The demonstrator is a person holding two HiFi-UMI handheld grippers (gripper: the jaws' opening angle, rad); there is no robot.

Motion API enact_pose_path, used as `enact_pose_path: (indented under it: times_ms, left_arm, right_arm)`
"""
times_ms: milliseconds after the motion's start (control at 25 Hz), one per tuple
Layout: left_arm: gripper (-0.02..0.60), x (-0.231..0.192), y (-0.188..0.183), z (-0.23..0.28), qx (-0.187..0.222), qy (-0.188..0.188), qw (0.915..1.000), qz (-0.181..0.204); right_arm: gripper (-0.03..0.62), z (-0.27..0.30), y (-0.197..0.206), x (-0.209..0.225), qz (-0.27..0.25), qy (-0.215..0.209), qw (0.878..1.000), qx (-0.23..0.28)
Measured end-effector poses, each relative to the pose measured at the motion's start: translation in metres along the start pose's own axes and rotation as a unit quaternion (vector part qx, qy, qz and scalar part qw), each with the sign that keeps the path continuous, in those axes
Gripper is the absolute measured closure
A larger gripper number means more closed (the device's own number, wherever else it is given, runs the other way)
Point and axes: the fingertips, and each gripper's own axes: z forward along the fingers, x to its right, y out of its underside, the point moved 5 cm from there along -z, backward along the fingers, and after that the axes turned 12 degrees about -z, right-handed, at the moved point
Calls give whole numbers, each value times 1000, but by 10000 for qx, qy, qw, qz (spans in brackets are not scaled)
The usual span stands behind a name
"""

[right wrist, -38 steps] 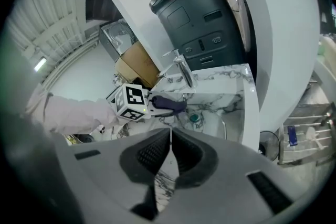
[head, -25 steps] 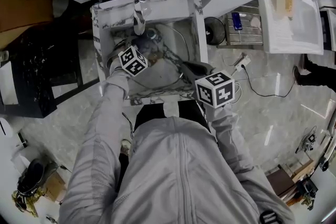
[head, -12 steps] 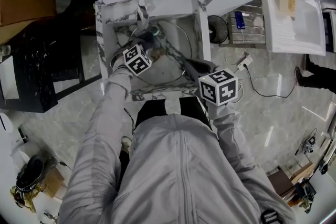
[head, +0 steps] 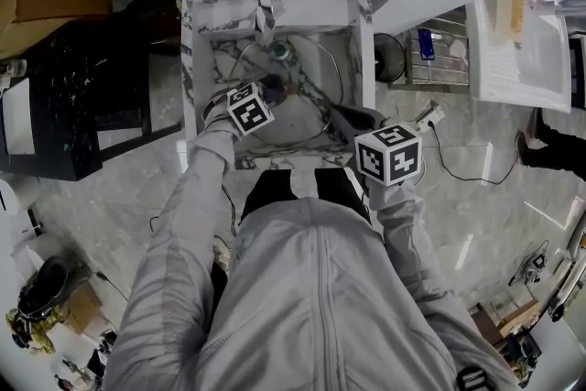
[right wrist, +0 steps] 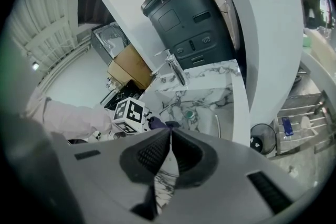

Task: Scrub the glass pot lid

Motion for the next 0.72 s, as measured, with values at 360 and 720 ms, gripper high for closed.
enact_pose_path:
  times_ms: [360,720]
  left_arm:
    - [492,26,11,-2,-197,414,9989,-25]
    - [492,41,15,-3,-372,832,9957,-138]
  right_arm:
    - [560,-3,0,-5,-115,-73,9999,-3]
    - [560,-3,1,-6,-139,-119,9998,-40]
